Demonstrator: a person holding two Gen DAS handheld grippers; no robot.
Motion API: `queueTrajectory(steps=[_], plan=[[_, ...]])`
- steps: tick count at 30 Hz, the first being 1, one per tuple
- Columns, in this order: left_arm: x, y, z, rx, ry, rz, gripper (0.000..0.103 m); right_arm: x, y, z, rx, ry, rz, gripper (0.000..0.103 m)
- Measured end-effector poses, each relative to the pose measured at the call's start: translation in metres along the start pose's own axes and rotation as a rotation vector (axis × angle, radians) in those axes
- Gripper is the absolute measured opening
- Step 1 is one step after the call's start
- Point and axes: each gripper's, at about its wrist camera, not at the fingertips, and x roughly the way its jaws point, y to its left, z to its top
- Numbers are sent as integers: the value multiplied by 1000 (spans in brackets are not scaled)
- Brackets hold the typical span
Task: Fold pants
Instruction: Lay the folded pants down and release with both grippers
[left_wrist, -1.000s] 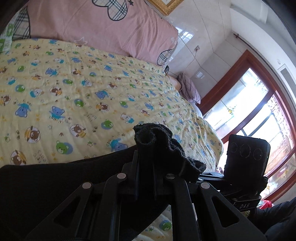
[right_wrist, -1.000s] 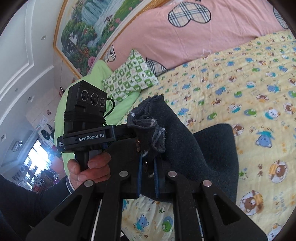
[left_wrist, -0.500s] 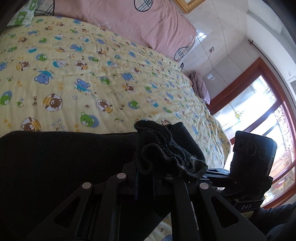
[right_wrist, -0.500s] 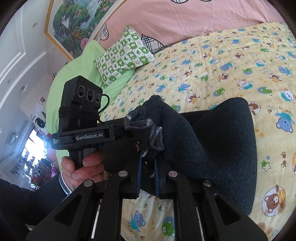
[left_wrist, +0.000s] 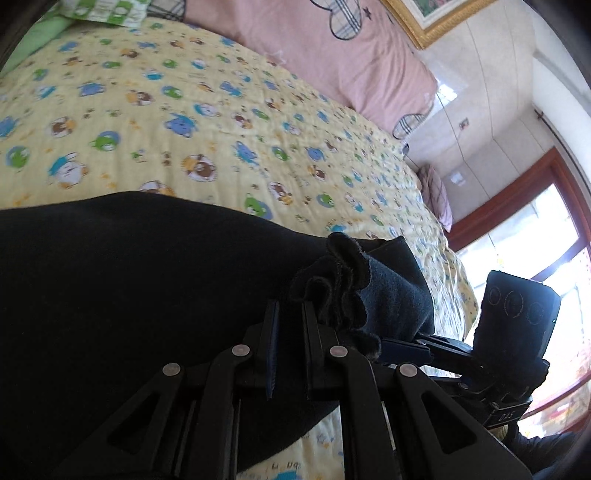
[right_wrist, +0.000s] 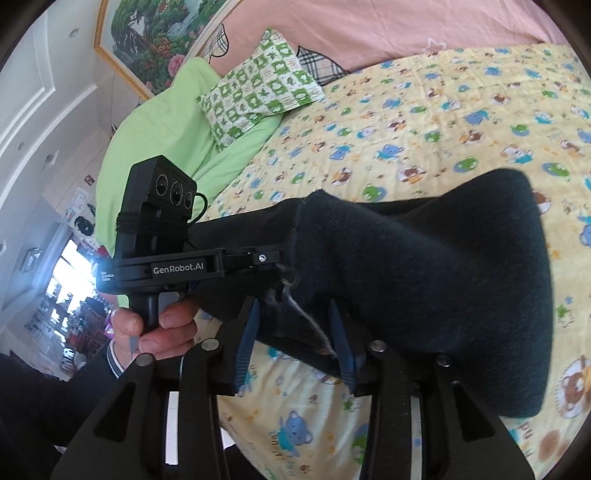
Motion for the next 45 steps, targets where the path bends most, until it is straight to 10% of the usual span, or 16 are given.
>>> queueTrajectory(steps=[24,45], plan=[[-119,52,-69,-275,-233,143,22,23,39,21,-86,25,79,43],[-208,126,-128,-579,-399,217,42,123,113,57,-250,170,176,47]])
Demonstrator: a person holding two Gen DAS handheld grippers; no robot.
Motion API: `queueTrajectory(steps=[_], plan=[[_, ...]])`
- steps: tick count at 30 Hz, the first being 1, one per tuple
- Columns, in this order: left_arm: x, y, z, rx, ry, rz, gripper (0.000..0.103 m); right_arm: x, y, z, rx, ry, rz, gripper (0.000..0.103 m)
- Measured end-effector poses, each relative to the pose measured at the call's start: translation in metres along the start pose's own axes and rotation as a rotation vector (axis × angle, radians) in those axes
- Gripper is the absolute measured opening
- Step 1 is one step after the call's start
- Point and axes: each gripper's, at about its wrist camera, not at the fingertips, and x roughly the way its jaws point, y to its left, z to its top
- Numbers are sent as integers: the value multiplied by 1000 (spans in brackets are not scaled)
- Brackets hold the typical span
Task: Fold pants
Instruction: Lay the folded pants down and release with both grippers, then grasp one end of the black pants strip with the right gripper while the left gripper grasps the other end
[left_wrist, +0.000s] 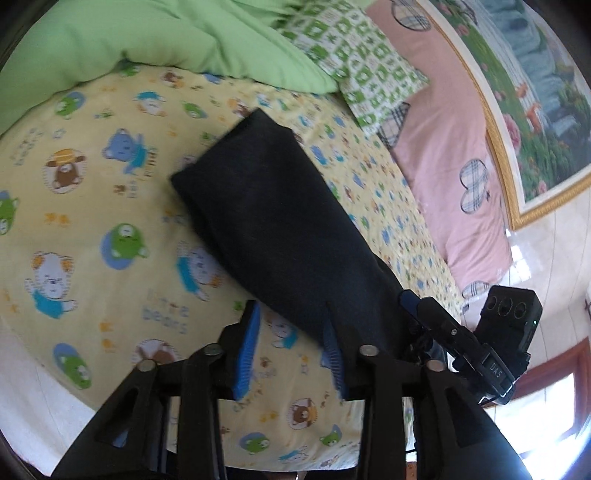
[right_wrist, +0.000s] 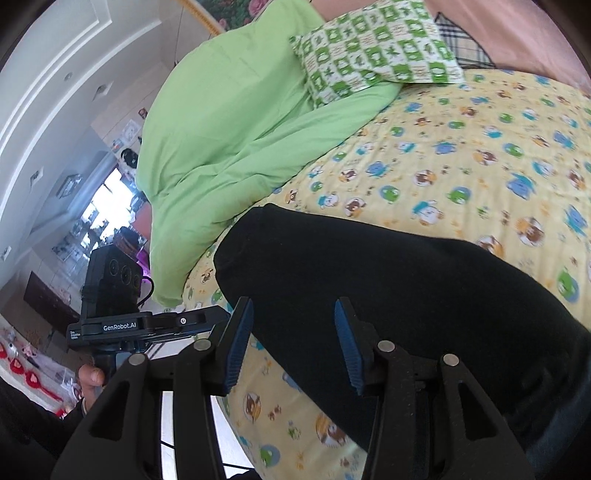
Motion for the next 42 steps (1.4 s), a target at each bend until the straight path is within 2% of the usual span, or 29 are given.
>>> queueTrajectory(steps=[5,13,16,22,32,36,39,40,41,42], plan=[[-7,21,6,-68,-42,38,42,17,6,15,-36,29,2,48],[3,42,13,-129,-33,32,42,57,14,49,-115,89,-7,48],[7,43,17,-151,-39,19,47,77,17,64,-154,131,-8,48],[13,42,24,-168,-43,20,47,117,23,84,-239,212,-1,53],[20,42,31,-172,-50,25,46,163,23,100,-316,317,-15,53],[25,36,35,-145,-65,57,42,177,24,106,-328,340,8,53],[29,33,36,-119,-80,94,34,187,28,108,-349,369,26,53],[30,31,37,-106,-83,105,29,188,28,108,-345,379,33,49],[31,31,37,-100,-84,111,28,189,29,107,-343,386,38,39],[32,30,37,-96,-86,114,26,189,30,106,-340,388,37,38]])
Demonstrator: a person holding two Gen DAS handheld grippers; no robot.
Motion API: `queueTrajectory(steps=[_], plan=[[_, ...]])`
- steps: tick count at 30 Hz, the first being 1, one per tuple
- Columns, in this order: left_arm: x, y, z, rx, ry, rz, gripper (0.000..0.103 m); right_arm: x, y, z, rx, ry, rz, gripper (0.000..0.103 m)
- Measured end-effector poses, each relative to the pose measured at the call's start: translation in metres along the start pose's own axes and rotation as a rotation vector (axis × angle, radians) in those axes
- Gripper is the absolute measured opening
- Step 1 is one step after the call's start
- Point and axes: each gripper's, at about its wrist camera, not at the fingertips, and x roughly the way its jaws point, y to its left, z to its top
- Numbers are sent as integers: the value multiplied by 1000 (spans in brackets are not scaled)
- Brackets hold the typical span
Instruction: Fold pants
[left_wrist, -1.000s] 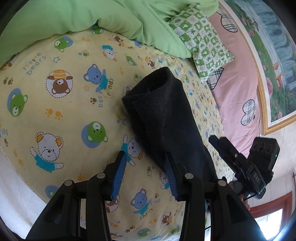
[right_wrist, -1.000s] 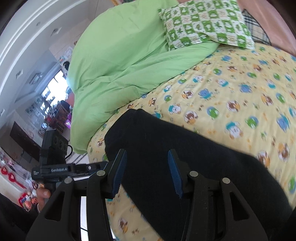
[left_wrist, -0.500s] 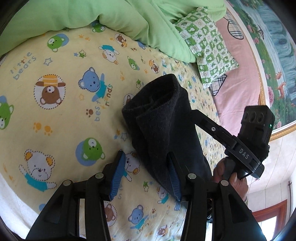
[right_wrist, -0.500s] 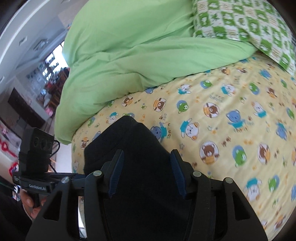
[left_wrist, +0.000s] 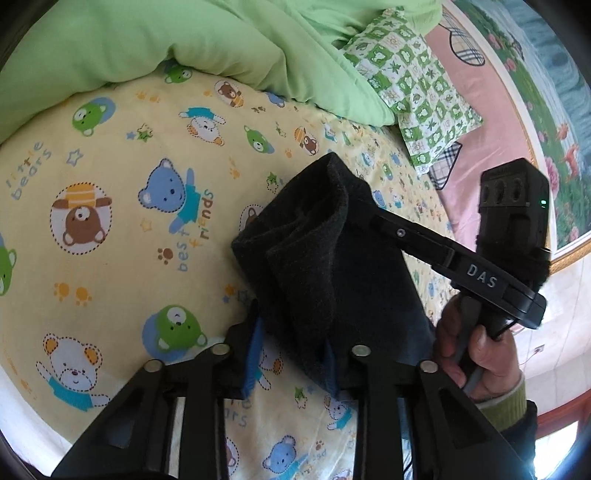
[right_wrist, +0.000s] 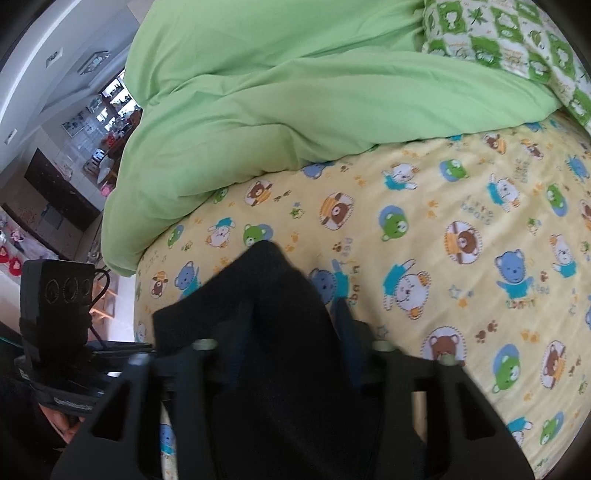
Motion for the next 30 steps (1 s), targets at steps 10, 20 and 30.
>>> queueTrajectory(steps=[10,20,30], plan=[[-23,-41,-3,96,-51,-21,16,-51,4,-17,78,-142,47,25],[-55,-112,-18,247,-93,-107,16,-132,-1,-44,164,-317,82,24],[-62,-189,-65,431,-59,-175,16,-209,-9,-107,226,-501,88,22]])
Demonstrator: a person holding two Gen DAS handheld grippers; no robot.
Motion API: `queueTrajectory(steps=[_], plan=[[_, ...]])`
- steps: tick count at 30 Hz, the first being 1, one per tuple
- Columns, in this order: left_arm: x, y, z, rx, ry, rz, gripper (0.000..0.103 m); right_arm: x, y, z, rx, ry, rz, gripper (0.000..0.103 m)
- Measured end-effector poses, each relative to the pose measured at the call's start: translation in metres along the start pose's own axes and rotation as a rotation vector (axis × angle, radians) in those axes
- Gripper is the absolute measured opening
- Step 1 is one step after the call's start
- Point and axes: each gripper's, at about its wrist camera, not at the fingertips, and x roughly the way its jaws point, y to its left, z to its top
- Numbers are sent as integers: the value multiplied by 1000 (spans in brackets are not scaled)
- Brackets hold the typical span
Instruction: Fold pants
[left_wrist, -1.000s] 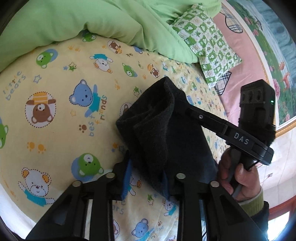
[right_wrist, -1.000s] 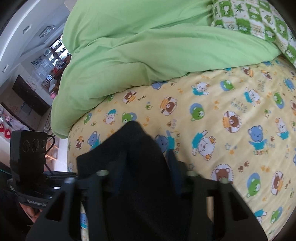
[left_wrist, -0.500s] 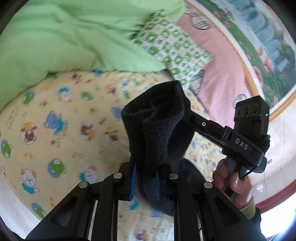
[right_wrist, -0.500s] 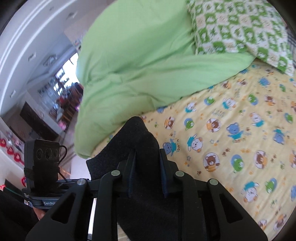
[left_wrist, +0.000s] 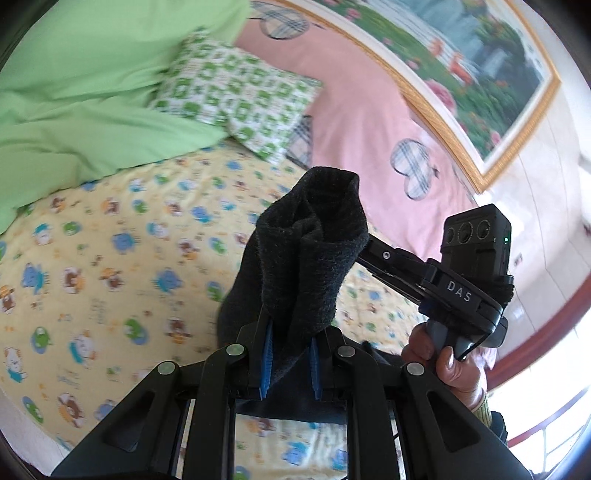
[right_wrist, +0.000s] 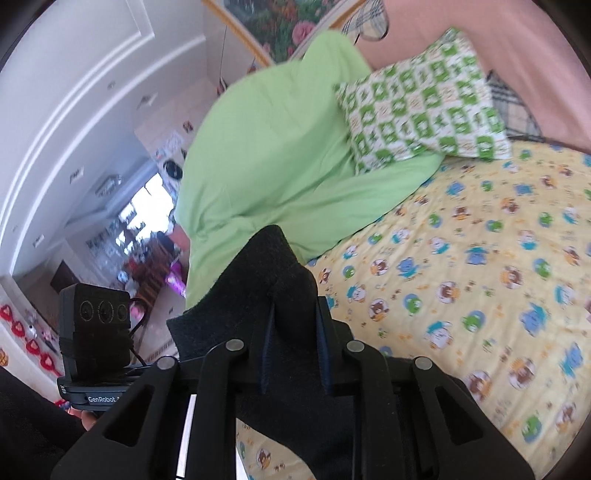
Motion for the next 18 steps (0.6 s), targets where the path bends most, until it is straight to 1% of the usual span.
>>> queueTrajectory(steps=[9,14,18], plan=[[31,-70,-27,130,82,-54,16,-78,-20,-30,47,-99,-60,19],[54,-103,-46,205,133,-71,16,-108,-35,-46,92,-140,-88,18],[68,-120,-56,244,167,-86,16,-130,-47,-63,129,-173,-108,18]])
